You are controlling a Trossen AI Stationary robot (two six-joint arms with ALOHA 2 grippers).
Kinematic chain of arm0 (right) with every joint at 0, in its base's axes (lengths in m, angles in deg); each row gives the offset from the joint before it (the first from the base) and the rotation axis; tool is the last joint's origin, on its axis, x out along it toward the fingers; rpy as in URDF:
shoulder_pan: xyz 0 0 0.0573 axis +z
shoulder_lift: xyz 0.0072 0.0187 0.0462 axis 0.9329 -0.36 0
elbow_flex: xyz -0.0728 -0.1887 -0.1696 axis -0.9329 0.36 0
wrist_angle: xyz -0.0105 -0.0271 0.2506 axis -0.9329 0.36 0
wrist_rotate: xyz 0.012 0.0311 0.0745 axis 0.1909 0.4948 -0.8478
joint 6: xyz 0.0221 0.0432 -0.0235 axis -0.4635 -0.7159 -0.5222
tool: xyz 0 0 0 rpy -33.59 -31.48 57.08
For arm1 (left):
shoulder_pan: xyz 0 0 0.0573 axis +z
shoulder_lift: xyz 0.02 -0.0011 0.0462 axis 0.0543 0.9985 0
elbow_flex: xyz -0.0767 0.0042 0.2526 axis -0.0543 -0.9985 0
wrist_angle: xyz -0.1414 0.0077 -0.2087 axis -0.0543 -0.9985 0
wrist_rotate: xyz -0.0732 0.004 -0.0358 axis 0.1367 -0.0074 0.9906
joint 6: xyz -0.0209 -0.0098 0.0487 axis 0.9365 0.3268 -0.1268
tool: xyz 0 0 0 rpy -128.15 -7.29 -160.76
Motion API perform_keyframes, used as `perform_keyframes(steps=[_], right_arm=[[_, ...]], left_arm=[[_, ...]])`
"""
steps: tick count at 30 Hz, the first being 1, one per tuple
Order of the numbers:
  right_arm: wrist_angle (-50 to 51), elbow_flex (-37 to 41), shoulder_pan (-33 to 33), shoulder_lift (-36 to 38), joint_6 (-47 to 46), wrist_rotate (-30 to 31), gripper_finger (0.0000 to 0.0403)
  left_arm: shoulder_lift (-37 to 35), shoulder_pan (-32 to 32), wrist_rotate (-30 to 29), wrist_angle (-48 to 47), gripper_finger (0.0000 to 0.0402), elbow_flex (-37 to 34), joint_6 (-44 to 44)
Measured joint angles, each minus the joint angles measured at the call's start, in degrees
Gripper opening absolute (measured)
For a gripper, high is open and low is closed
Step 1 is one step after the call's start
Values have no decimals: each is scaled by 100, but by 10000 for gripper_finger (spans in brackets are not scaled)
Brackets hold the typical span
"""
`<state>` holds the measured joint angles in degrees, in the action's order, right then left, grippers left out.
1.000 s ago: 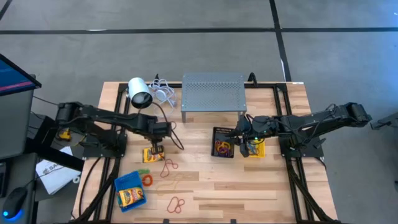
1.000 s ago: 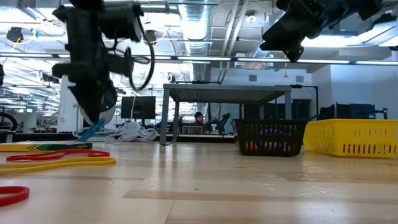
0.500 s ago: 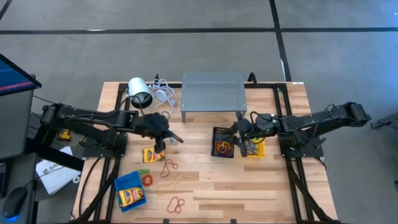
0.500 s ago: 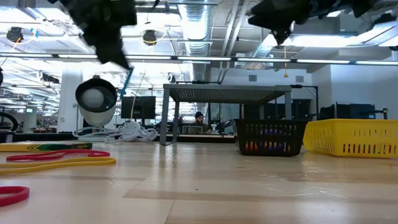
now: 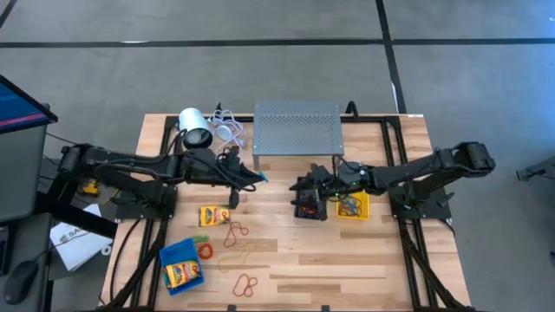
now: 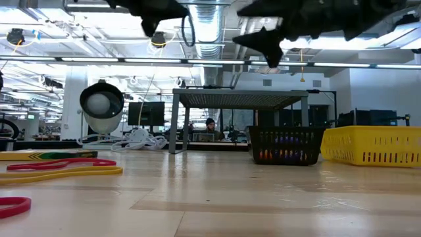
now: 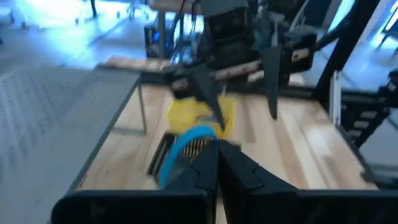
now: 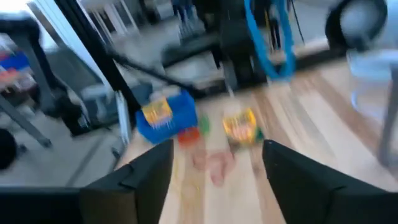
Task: Pick & Place Office Desk Supplies
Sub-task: Put the blue rubber band into the yellow basket
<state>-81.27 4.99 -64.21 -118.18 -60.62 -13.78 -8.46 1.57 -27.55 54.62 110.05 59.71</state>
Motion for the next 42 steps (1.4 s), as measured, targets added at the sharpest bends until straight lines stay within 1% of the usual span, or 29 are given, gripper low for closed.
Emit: perform_keyframes(steps=[2, 4, 7, 12, 17, 25, 31, 34, 42], right_arm=[[-449, -9, 0, -89, -12, -10, 250], [-636, -9, -11, -82, -7, -6, 251], [-637, -83, -55, -14, 125, 15, 244], [-517, -344, -78, 16, 409, 30, 231], [-277, -532, -74, 14, 493, 57, 224], [-241, -590, -149, 12, 491, 80, 221], [-248, -590, -323, 12, 491, 117, 221], [-248, -590, -353, 12, 488, 111, 221], [-240, -590, -316, 10, 473, 77, 221]], left_arm=[[86, 0, 118, 195, 0, 0, -77], [204, -3, 138, 462, 0, 10, -153], [322, -11, 185, 575, 0, 0, -165], [542, -11, 307, 1075, 0, 10, -165], [538, -11, 392, 1297, 0, 0, -164], [610, -11, 651, 1642, 0, 0, -143], [909, -11, 844, 2038, 0, 4, -103], [1039, -11, 845, 2249, 0, 6, -102], [1088, -11, 845, 2295, 0, 88, -149]])
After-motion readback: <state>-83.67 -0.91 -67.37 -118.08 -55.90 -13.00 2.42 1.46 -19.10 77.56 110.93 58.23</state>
